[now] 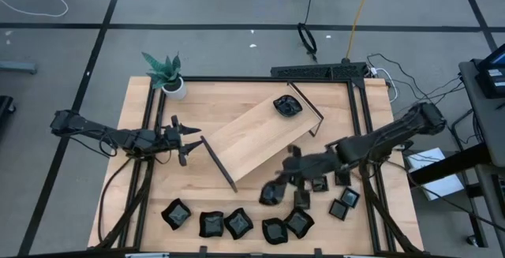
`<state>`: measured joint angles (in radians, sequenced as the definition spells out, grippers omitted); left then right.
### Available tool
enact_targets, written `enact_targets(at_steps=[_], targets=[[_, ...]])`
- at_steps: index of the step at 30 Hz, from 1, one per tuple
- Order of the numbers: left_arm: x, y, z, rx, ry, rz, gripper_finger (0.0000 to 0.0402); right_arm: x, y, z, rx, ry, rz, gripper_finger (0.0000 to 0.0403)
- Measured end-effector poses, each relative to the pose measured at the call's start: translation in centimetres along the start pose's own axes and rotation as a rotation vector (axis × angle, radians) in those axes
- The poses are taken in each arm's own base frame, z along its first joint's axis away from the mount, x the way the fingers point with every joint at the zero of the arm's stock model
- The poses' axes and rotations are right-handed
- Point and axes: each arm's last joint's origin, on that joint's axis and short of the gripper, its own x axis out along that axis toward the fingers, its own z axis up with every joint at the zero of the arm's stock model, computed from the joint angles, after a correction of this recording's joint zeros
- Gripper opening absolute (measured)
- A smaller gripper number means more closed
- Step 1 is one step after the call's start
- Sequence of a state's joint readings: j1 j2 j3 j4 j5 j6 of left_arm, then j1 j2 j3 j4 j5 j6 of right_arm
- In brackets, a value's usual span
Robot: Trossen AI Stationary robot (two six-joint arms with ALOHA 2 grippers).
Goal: Pick & Place Mini shaped plates
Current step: Stack the leaf shaped plate on top of the other leaf shaped plates on the shelf
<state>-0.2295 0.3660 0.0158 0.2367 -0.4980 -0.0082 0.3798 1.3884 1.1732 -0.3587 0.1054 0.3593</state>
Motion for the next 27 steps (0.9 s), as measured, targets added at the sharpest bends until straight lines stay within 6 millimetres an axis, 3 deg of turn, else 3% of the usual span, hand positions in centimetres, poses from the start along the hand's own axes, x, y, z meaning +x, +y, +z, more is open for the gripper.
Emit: enact_targets(at_steps=[6, 14, 21, 27], targets=[[0.0, 0.0, 0.0, 0.000, 0.001, 0.000, 0.0209, -4.5, -3.4, 2.3, 0.181, -0.194, -0.138, 0.0000], [0.0, 0.0, 0.0, 0.000, 0.000, 0.000, 0.0209, -9.5, -10.7, 3.0, 0.360, -0.263, -0.311, 0.0000], [0.0, 0.0, 0.0, 0.000, 0.000, 0.000, 0.0209, -11.0, -16.0, 2.3, 0.480, -0.212, -0.401, 0.0000], [0.0, 0.0, 0.0, 0.000, 0.000, 0.000, 0.0209, -10.8, -18.0, 1.6, 0.523, -0.140, -0.454, 0.0000]])
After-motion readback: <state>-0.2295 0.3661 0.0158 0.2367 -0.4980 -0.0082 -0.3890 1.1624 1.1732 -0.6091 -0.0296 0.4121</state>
